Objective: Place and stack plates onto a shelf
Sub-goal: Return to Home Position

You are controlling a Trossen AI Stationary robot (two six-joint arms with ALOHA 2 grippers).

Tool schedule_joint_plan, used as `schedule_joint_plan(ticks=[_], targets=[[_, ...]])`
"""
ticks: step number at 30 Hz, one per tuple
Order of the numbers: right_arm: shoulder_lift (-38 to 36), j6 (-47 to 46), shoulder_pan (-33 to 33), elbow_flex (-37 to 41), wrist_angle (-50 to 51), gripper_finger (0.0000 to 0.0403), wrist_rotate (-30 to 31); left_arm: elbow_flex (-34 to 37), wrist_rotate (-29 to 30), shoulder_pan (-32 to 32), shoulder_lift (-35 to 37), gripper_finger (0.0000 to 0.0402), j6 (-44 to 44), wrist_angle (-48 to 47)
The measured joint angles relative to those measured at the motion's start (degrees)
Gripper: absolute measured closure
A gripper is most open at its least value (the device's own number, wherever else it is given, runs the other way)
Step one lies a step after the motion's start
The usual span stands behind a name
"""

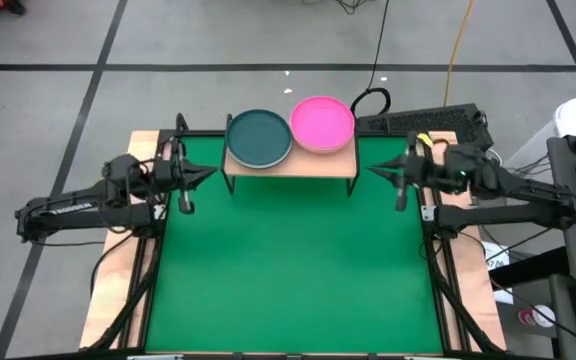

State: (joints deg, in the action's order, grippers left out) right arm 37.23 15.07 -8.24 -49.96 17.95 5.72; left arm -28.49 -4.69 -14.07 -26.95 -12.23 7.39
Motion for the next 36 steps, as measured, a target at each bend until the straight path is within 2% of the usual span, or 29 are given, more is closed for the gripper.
schedule_joint_plan(ticks=[4, 8, 13, 20, 23, 27, 31, 36], targets=[[-7.69, 0.65, 1.73, 8.77, -7.0, 0.04, -0.39, 0.0, 3.45, 0.01, 3.53, 0.0399, -1.5, -4.19], [-13.46, 0.81, 2.48, 14.59, -11.43, 0.0401, -2.96, 0.18, 4.24, 0.01, 5.78, 0.04, -1.48, -6.67], [-18.4, 0.81, 3.09, 20.04, -13.31, 0.0402, -3.03, 5.04, 5.9, 0.01, 8.56, 0.04, -0.78, -4.97], [-23.88, -0.42, 3.12, 25.0, -13.41, 0.0402, -3.01, 16.82, 7.48, 0.01, 14.85, 0.04, 1.39, 6.44], [-26.49, -1.71, 3.12, 27.03, -13.38, 0.0403, -3.04, 20.11, 7.48, 0.01, 17.64, 0.04, 1.65, 8.09], [-30.79, -2.61, 3.12, 30.34, -13.04, 0.0403, -3.27, 21.44, 7.48, 0.01, 21.26, 0.04, 2.38, 5.77], [-36.54, -3.91, 3.12, 32.1, -13.11, 0.0403, -6.44, 21.44, 7.39, 0.01, 25.22, 0.04, 2.31, 4.15], [-36.97, -2.59, 3.12, 31.8, -13.06, 0.0403, -7.54, 21.44, 5.96, 0.01, 26.75, 0.04, 2.42, 2.07]])
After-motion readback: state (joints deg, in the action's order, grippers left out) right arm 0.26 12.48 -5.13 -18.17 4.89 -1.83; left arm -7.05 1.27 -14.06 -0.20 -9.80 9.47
